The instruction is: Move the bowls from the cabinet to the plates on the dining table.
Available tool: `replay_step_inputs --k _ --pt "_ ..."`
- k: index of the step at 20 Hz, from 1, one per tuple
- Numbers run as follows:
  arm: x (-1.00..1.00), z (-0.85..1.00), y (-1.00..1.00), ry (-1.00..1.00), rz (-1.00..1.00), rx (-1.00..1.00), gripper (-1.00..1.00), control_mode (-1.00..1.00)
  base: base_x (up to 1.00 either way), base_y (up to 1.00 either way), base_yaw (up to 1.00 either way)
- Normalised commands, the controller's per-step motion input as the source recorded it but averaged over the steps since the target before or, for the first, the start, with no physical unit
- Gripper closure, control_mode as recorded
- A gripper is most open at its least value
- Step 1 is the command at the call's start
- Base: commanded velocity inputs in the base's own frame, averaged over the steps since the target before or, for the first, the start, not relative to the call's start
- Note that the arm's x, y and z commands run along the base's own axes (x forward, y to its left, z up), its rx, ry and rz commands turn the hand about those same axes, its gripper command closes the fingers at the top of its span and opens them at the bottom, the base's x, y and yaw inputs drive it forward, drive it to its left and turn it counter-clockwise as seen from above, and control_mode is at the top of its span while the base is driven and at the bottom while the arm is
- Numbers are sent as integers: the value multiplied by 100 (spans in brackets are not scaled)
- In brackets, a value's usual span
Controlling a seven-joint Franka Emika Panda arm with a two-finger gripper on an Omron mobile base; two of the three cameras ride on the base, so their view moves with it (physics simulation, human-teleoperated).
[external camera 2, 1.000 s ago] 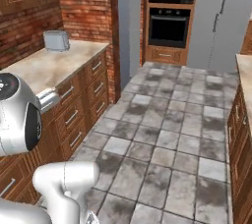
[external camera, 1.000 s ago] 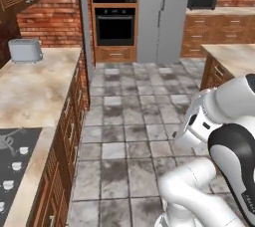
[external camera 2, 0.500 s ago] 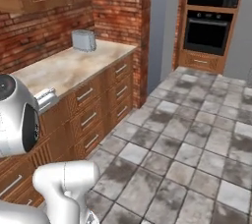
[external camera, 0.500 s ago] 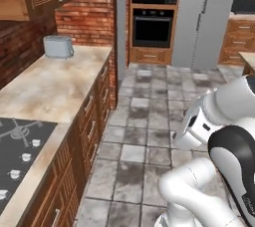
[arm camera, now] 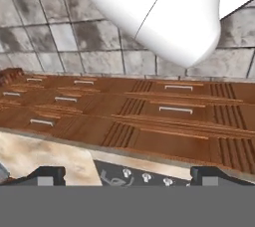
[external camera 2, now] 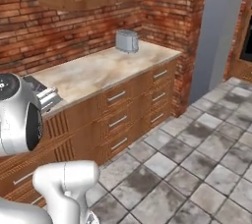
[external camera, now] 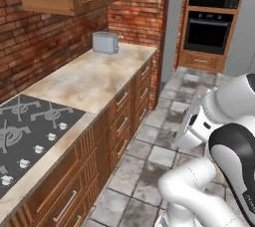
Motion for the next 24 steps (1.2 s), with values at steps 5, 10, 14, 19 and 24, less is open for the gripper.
replay_step_inputs --k 5,10,14,19,24 --pt "0 0 0 0 0 0 -100 100 -4 50 32" --pt "0 0 0 0 0 0 -100 100 0 59 25" --pt "0 0 0 0 0 0 -100 100 -7 63 36" --pt "0 0 0 0 0 0 -100 100 -24 32 46" --pt "0 0 0 0 0 0 -100 100 -10 38 34"
